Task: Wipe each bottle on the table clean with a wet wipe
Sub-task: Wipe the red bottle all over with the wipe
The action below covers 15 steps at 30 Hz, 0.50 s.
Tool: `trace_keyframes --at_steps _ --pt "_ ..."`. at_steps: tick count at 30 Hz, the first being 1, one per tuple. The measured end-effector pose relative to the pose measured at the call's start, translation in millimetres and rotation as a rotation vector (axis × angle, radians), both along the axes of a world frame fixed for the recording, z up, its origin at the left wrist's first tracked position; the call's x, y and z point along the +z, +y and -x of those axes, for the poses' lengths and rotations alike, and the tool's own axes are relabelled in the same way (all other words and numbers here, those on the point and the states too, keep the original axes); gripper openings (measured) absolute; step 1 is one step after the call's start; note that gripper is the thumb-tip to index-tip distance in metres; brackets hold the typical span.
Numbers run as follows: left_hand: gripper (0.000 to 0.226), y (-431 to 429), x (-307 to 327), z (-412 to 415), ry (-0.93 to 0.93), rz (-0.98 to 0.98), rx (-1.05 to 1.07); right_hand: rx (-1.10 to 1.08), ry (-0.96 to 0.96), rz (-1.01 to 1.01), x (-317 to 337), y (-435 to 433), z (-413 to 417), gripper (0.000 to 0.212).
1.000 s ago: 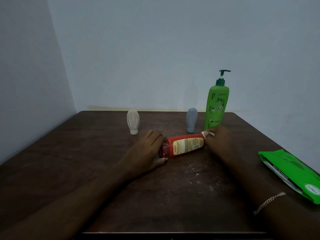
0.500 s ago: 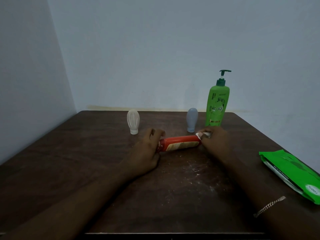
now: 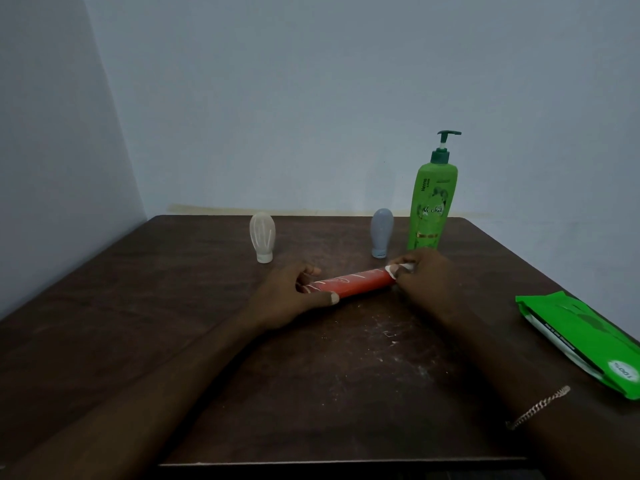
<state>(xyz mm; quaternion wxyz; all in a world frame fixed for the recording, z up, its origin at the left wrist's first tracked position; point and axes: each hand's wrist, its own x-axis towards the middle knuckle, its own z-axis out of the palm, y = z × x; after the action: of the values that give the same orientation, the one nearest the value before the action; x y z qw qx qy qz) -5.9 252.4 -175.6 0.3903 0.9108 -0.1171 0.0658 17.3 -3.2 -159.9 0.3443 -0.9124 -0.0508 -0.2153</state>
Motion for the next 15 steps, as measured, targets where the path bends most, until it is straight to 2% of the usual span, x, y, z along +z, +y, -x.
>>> trace_keyframes --at_steps 4,8,11,15 --pt "0.076 5 0 -2 -0.024 0.006 0.005 -0.001 -0.036 0.055 -1 -1 -4 0.020" --pt "0.081 6 0 -2 -0.043 -0.042 -0.001 -0.043 -0.013 0.020 -7 -1 -6 0.016" --pt "0.084 4 1 -3 -0.045 -0.107 0.000 -0.051 0.004 0.126 -7 13 1 0.020" --pt "0.085 4 4 -4 -0.040 -0.138 -0.004 0.162 -0.068 0.284 -13 46 17 0.027"
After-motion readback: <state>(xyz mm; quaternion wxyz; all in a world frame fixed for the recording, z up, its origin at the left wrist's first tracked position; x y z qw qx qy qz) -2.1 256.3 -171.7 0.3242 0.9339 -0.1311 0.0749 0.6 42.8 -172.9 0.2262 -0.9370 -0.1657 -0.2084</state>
